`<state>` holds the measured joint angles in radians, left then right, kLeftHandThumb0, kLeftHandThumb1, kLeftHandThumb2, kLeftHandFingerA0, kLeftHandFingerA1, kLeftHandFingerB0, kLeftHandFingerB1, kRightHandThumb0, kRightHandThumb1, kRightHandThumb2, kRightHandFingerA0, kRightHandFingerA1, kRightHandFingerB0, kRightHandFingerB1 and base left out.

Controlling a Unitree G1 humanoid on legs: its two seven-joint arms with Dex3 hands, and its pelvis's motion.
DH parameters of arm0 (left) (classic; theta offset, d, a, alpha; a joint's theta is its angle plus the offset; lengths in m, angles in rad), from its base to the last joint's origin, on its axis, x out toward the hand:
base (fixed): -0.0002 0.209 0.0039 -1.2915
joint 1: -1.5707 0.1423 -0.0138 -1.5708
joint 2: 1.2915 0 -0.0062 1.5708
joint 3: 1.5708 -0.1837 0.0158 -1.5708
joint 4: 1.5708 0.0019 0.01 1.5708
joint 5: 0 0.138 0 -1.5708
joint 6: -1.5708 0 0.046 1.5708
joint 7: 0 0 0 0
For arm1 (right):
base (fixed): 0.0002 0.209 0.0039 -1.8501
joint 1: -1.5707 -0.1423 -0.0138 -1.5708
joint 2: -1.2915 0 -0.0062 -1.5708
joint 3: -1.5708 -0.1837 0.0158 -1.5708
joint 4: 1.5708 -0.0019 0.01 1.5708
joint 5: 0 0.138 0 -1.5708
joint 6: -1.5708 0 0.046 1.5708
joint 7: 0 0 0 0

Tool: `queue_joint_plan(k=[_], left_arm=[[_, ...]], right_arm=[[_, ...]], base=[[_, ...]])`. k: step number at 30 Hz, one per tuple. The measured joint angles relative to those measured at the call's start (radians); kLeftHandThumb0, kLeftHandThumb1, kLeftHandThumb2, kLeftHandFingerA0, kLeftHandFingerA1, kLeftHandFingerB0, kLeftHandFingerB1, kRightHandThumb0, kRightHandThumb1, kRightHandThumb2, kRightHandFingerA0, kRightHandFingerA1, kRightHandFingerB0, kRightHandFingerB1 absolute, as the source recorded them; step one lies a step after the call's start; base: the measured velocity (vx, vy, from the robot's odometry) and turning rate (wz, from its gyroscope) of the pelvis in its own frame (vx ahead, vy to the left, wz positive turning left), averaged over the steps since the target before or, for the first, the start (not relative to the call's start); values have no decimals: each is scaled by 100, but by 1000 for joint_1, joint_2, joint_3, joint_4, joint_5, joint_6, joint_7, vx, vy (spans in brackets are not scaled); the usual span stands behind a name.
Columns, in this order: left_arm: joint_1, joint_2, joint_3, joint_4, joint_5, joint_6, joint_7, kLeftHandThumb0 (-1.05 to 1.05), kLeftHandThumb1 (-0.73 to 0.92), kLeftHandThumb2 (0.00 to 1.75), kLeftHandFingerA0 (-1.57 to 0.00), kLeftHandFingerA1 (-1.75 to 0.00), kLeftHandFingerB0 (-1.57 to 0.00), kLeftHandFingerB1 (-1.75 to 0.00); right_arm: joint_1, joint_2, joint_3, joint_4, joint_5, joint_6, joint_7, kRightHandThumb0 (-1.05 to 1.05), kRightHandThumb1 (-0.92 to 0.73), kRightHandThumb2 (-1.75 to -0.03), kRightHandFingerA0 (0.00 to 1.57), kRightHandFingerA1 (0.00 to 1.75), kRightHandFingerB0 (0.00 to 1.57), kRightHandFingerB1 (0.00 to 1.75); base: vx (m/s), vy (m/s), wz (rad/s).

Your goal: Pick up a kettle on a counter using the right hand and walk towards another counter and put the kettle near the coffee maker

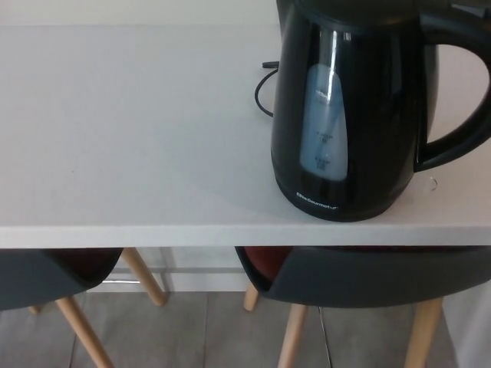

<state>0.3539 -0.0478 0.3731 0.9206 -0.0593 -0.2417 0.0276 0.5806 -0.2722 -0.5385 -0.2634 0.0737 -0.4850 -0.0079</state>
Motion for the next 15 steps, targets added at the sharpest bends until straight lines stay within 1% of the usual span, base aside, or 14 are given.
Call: queue_joint_plan(k=[1, 2, 3, 4, 5, 6, 7, 8, 9, 10, 11, 12, 15], left_arm=[[-2, 0, 1, 3, 0, -2, 0, -10, 36, 125, -110, -106, -100, -86], [-3, 0, 1, 5, 0, -5, 0, -5, 26, 139, -106, -111, -98, -85], [-3, 0, 1, 7, -1, -7, 1, 0, 27, 139, -103, -110, -96, -84], [-1, 0, 2, 7, -1, -9, 1, 0, 27, 139, -103, -110, -96, -84], [1, -1, 3, 6, -1, -10, 1, -2, 32, 131, -102, -107, -96, -81], [2, -2, 3, 5, -1, -11, 1, -6, 31, 127, -104, -105, -97, -82], [7, -4, 4, 4, -1, -13, 1, -6, 31, 127, -104, -105, -97, -82], [8, -4, 5, 4, -1, -14, 1, -10, 39, 114, -106, -103, -93, -84], [10, -5, 6, 5, -1, -14, 1, -10, 43, 109, -106, -102, -93, -85], [11, -5, 7, 7, -2, -15, 1, -10, 43, 109, -106, -102, -93, -85], [12, -5, 8, 10, -2, -15, 1, -11, 43, 113, -106, -102, -93, -86], [12, -5, 9, 13, -2, -16, 1, -9, 39, 119, -109, -103, -97, -85], [14, -5, 9, 23, -2, -21, 1, -9, 39, 119, -109, -103, -97, -85]], right_arm=[[-36, -35, -3, -47, 2, 24, 1, -86, -54, -57, 0, 38, 0, 37], [-61, -59, -3, -80, 3, 41, 2, -77, -44, -88, 1, 28, 0, 30], [-93, -88, -3, -116, 4, 62, 2, -77, -45, -88, 1, 30, 1, 31], [-124, -111, -1, -144, 4, 80, 3, -77, -45, -88, 1, 30, 1, 31], [-150, -127, 3, -161, 4, 95, 3, -78, -47, -89, 0, 32, 3, 32], [-165, -135, 6, -171, 4, 104, 4, -77, -47, -88, 0, 38, 4, 29], [-210, -158, 16, -197, 4, 131, 4, -77, -47, -88, 0, 38, 4, 29], [-231, -168, 21, -209, 4, 144, 5, -70, -38, -85, 0, 40, 0, 32], [-254, -176, 28, -220, 3, 158, 5, -73, -42, -85, 0, 37, 5, 29], [-284, -186, 38, -232, 2, 176, 5, -73, -42, -85, 0, 37, 5, 29], [-313, -195, 51, -244, 1, 196, 5, -69, -38, -84, 0, 37, 0, 29], [-336, -201, 61, -252, 0, 212, 5, -73, -43, -83, 0, 31, 7, 24], [-409, -207, 95, -267, -7, 259, 5, -73, -43, -83, 0, 31, 7, 24]], base=[[0, 0, 0], [0, 0, 0], [0, 0, 0], [0, 0, 0], [0, 0, 0], [0, 0, 0], [0, 0, 0], [0, 0, 0], [0, 0, 0], [0, 0, 0], [0, 0, 0], [0, 0, 0], [0, 0, 0]])
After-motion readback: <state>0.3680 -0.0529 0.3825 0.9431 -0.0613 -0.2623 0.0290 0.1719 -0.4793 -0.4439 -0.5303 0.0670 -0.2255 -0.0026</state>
